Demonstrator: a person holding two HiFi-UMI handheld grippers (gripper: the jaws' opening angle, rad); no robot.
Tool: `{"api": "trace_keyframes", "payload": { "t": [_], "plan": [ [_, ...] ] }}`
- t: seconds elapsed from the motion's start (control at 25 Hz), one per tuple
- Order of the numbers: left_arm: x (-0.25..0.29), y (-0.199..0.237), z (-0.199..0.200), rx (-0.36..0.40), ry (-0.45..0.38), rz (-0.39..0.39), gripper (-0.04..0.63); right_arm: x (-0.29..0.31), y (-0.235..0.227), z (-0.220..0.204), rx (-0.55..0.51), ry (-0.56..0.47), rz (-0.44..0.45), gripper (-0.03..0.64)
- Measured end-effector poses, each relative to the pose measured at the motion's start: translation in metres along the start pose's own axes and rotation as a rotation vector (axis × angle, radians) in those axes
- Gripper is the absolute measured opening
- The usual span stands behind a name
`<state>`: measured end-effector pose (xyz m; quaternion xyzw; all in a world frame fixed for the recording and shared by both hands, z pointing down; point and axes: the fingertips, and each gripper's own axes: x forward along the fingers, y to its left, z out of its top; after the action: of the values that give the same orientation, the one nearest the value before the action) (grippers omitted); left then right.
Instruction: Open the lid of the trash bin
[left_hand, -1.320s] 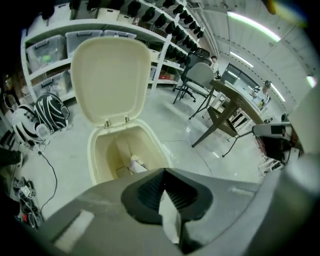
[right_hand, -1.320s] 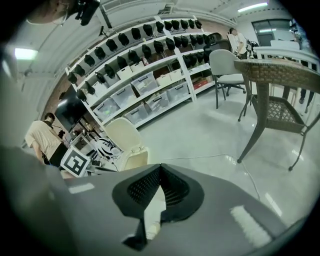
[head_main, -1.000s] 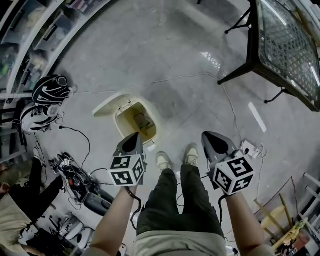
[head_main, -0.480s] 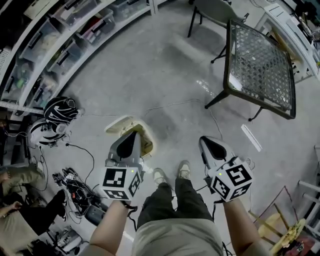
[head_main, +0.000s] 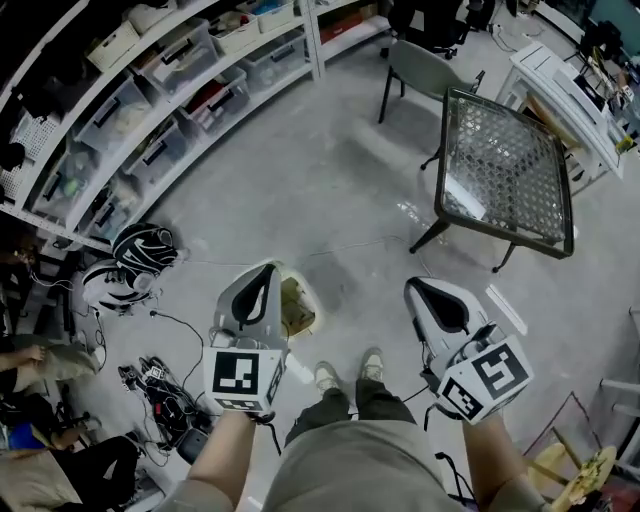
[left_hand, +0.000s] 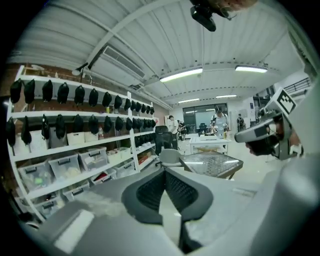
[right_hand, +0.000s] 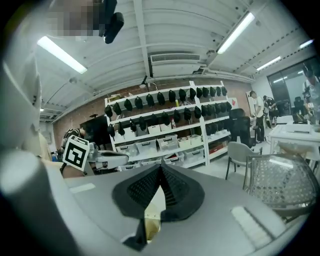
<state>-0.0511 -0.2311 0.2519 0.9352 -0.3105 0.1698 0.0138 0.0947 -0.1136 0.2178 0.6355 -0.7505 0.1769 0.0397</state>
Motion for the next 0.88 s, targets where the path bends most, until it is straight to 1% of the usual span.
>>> {"api": "trace_keyframes", "payload": {
  "t": [0.2, 0.32, 0.44, 0.56, 0.8, 0.88],
  "plan": [
    [-0.025, -0.013, 0.045, 0.048, -0.081, -0.014, 0.002, -0.025, 0.017, 0.043, -0.095, -0.084, 0.011, 0.003],
    [-0.038, -0.020, 0.066, 0.065, -0.111, -0.017, 0.002, -0.039, 0.032, 0.058, -0.116, -0.099, 0.042, 0.003],
    [-0.047, -0.030, 0.082, 0.060, -0.139, -0.029, 0.002, -0.053, 0.040, 0.067, -0.126, -0.116, 0.058, 0.003],
    [-0.057, -0.035, 0.090, 0.059, -0.151, -0.034, 0.002, -0.060, 0.045, 0.072, -0.142, -0.129, 0.058, 0.003],
    [-0.072, -0.039, 0.090, 0.067, -0.150, -0.036, 0.002, -0.068, 0.052, 0.074, -0.148, -0.130, 0.068, 0.003],
    [-0.076, -0.040, 0.092, 0.069, -0.153, -0.038, 0.002, -0.069, 0.056, 0.078, -0.181, -0.133, 0.061, 0.003]
  ]
}}
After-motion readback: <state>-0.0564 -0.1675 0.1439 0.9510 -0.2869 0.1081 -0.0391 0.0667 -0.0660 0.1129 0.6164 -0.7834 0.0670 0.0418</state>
